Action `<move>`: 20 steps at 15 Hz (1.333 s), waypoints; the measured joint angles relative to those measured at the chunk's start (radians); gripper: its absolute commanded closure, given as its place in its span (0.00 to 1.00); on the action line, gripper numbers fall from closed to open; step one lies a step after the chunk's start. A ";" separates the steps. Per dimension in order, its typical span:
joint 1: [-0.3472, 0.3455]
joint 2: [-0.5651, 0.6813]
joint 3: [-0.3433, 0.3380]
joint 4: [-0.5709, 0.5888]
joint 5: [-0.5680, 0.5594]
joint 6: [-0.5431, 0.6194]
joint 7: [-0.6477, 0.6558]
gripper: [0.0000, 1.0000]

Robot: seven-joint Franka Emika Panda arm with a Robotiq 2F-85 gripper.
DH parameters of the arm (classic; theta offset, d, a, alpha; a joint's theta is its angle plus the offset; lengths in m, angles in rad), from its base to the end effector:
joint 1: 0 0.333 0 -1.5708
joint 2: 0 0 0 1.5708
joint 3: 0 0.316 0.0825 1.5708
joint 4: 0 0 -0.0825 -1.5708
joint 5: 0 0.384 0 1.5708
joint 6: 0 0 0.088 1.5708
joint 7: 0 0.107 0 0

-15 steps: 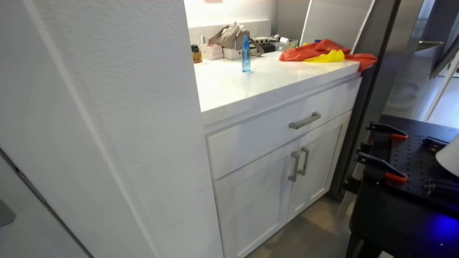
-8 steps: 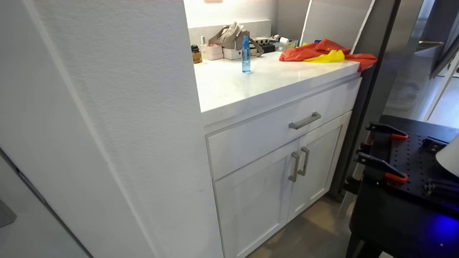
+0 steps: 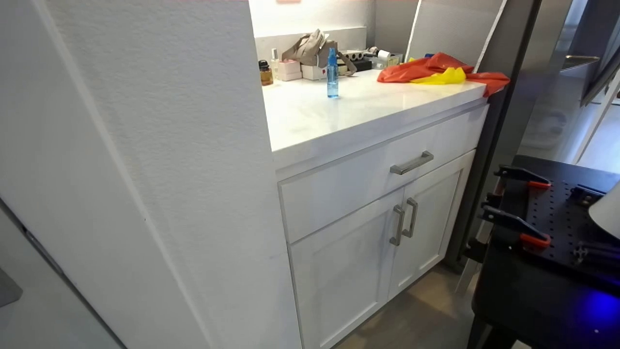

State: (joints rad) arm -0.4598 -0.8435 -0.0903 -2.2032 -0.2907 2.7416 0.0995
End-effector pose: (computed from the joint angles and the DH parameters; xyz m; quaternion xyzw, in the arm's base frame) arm 0.2493 -0.1683 0.8296 0.7445 -0.1902 0.5964 0.2322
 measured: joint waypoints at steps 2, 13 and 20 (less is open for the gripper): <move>0.059 0.004 0.006 -0.001 0.001 0.005 0.000 0.00; 0.429 0.147 -0.076 0.027 0.179 0.057 -0.153 0.00; 0.532 0.151 -0.129 0.095 0.256 -0.069 -0.235 0.00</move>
State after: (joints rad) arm 0.0722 -0.6926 -0.2194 -2.1078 -0.0342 2.6725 -0.1359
